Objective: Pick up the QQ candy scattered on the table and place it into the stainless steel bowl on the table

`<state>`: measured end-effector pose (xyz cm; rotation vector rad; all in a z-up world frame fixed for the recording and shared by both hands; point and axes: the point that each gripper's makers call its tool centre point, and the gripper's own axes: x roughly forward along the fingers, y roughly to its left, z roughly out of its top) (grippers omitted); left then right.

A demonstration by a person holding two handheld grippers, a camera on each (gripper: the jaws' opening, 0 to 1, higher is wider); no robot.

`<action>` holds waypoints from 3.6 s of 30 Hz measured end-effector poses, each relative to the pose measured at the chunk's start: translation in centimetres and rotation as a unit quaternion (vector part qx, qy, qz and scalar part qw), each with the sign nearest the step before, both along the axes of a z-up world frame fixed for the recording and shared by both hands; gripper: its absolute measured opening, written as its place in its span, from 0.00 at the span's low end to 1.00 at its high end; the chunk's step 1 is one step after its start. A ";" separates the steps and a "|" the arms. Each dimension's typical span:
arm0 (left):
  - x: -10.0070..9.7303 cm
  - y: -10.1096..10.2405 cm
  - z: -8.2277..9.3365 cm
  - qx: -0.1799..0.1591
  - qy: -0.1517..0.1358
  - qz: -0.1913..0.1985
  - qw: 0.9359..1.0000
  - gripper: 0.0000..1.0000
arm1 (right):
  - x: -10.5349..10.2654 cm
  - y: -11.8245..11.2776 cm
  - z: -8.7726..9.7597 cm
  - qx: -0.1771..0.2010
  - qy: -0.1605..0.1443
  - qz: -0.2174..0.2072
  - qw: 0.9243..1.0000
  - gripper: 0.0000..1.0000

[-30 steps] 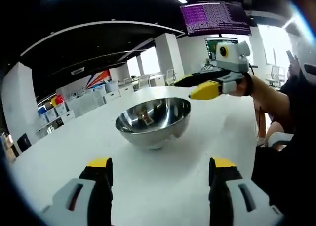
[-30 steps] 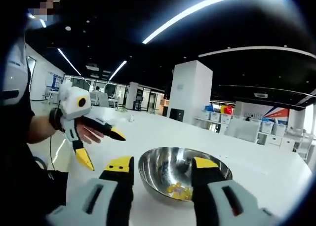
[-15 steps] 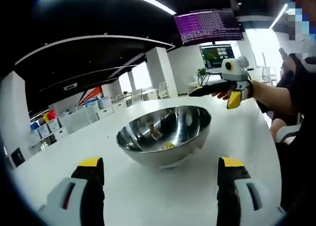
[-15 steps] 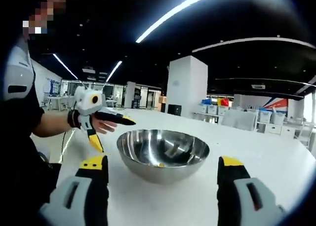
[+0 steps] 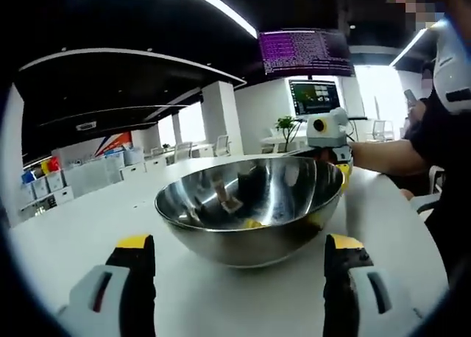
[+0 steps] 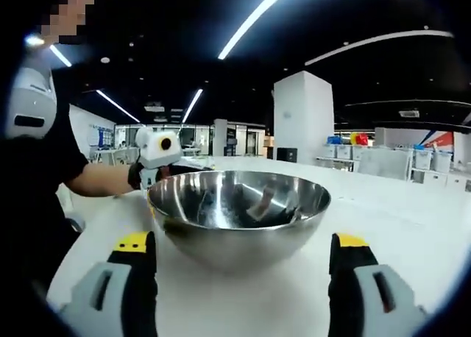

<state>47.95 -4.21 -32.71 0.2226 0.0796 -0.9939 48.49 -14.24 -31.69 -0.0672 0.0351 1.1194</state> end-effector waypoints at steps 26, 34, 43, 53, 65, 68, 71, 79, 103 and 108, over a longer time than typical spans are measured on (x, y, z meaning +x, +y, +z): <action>-0.7 -1.4 2.7 -0.009 -0.020 -0.027 0.999 0.94 | -1.2 1.8 2.2 0.011 -0.018 0.018 1.000 0.95; 0.7 -1.1 7.2 -0.013 -0.041 -0.034 0.998 0.94 | -0.1 1.9 7.2 0.013 -0.048 0.010 0.999 0.95; 7.3 -0.7 10.3 -0.019 -0.020 -0.041 0.999 0.94 | 6.2 1.8 10.8 0.024 -0.047 0.001 0.999 0.95; 12.6 -0.3 5.0 -0.006 0.008 -0.031 0.999 0.94 | 12.3 2.0 5.4 -0.003 -0.020 0.006 1.000 0.94; 13.8 -0.8 0.0 0.003 0.017 -0.035 0.999 0.94 | 13.3 1.5 0.3 -0.029 0.007 0.006 1.000 0.93; 13.6 -0.9 0.2 -0.005 0.008 -0.039 0.999 0.94 | 13.0 1.3 0.4 -0.027 0.002 0.006 1.000 0.92; 13.5 -1.0 0.2 -0.006 0.006 -0.040 0.999 0.94 | 13.0 1.3 0.3 -0.026 0.003 0.006 1.000 0.92; 13.3 -1.0 0.4 0.001 -0.030 -0.045 0.999 0.94 | 12.3 1.2 0.0 -0.042 -0.009 0.006 0.999 0.92; 13.0 1.8 0.7 0.008 -0.029 -0.003 1.000 0.95 | 11.4 -0.8 -0.1 -0.060 0.003 -0.008 0.998 0.95; 11.2 3.9 1.0 0.012 -0.037 0.012 0.999 0.95 | 10.3 -3.0 0.1 -0.061 -0.002 -0.030 0.998 0.94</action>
